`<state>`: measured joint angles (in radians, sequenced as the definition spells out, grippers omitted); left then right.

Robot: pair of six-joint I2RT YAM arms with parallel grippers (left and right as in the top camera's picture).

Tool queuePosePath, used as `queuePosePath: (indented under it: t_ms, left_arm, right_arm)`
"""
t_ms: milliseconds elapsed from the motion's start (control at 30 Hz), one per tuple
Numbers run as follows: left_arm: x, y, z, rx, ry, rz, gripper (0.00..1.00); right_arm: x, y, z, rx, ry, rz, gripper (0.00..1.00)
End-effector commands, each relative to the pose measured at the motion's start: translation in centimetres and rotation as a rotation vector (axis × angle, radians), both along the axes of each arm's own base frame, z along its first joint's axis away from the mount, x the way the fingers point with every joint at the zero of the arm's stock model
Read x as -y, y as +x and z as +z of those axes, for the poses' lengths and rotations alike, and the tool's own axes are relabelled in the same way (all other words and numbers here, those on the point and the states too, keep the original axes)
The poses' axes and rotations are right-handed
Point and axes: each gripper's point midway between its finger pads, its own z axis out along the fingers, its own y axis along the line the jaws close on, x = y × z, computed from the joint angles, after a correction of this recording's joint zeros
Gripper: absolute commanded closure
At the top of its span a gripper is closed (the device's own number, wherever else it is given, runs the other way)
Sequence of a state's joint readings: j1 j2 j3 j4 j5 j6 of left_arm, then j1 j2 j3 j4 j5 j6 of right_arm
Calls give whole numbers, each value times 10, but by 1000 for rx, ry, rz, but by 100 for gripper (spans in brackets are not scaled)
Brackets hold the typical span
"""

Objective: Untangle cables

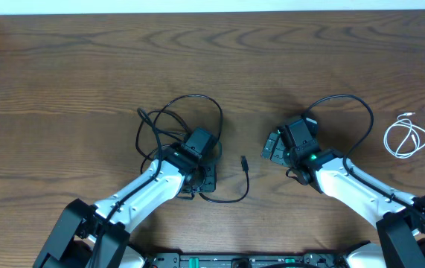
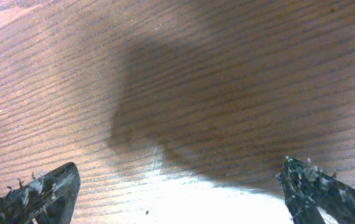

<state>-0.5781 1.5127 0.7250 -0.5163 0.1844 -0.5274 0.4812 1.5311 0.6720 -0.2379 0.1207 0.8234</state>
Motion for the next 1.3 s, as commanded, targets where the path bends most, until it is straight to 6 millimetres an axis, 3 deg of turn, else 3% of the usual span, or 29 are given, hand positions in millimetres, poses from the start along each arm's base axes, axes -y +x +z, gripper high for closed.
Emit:
queuePosePath:
  t_ms: [0, 167, 500, 700, 800, 933, 1100, 1267]
  left_arm:
    - [-3, -1, -2, 3, 22, -15, 59]
    - [-5, 0, -2, 21, 39, -71, 59]
    - [-37, 3, -11, 70, 201, -51, 59]
    - [-42, 3, -16, 82, 221, -45, 60]
    - [-43, 5, -15, 88, 220, -40, 77]
    - [-41, 23, -4, 122, 202, -19, 92]
    - [-41, 57, 21, 208, 199, -26, 92]
    - [-60, 76, 41, 274, 327, -12, 92]
  right_arm:
    - [2, 2, 3, 9, 8, -19, 1]
    - [2, 2, 3, 9, 8, -19, 1]
    - [2, 2, 3, 9, 8, -19, 1]
    - [2, 2, 3, 9, 9, -19, 1]
    - [2, 2, 3, 9, 8, -19, 1]
    - [2, 2, 3, 9, 9, -19, 1]
    - [2, 2, 3, 9, 9, -19, 1]
    - [2, 1, 3, 8, 9, -19, 1]
